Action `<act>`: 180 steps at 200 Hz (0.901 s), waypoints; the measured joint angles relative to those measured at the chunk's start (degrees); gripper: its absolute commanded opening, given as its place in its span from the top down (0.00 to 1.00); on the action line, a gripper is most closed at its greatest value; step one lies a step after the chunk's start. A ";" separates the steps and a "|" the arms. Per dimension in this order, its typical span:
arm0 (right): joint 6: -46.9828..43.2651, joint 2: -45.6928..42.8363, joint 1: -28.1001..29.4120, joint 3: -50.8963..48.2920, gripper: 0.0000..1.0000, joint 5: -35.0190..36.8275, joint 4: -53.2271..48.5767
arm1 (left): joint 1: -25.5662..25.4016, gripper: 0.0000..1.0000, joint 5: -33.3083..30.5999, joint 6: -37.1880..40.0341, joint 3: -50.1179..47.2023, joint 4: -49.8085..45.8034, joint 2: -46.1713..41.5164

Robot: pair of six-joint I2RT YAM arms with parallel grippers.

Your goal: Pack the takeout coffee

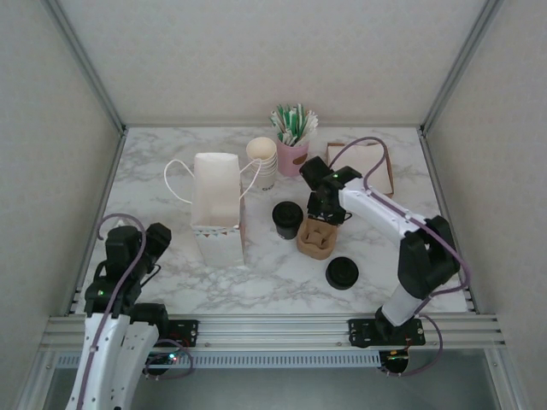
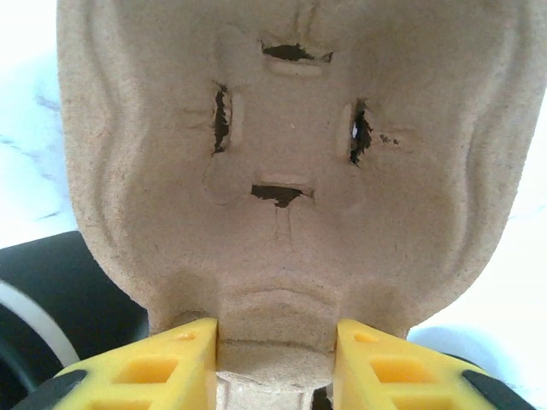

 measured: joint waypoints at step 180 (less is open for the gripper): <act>-11.26 -16.65 0.39 14.58 0.67 2.08 -6.84 | -6.78 0.47 1.81 -1.25 -7.65 12.09 19.10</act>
